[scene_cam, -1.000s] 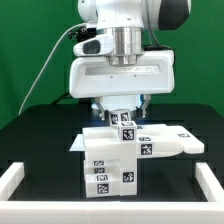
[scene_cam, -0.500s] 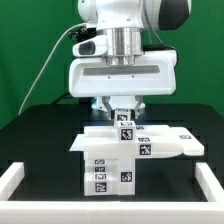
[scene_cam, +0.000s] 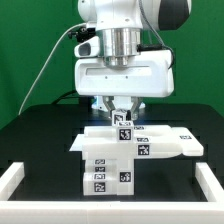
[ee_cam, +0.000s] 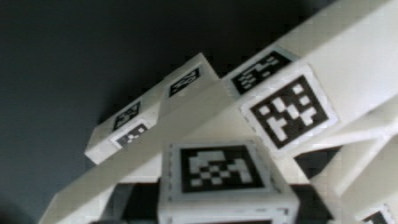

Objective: Assemble chair

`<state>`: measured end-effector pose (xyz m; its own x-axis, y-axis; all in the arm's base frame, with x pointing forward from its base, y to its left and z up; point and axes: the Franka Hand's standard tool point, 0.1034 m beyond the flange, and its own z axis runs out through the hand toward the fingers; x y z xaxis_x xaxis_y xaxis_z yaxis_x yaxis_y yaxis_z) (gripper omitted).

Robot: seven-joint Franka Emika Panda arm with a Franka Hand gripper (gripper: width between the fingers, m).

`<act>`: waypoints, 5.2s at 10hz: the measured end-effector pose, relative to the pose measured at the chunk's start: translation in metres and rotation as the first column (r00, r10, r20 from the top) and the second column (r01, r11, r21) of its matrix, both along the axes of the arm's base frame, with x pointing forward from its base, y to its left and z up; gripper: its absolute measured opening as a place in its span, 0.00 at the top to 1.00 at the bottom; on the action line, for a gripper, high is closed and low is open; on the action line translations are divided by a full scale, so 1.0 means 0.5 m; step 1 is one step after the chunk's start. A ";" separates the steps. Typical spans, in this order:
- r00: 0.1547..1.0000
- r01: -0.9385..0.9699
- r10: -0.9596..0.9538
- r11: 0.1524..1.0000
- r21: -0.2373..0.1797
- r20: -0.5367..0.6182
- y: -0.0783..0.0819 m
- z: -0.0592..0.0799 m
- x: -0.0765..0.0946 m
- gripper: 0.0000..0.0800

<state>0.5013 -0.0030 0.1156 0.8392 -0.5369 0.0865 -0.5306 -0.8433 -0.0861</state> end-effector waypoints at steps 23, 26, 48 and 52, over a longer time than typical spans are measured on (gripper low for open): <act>0.959 -0.282 0.280 0.958 -0.045 -0.048 0.009 -0.002 -0.005 0.65; 0.991 0.131 -0.132 0.991 -0.010 -0.035 0.012 -0.003 -0.001 0.64; 0.999 -0.035 0.034 0.999 -0.010 -0.041 0.008 -0.011 0.002 0.65; 0.884 0.467 -0.466 0.881 0.077 -0.041 0.013 -0.011 0.008 0.65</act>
Offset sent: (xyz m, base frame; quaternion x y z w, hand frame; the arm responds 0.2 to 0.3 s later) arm 0.0004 0.0017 0.0065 -0.0261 -0.0230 -0.2244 0.9739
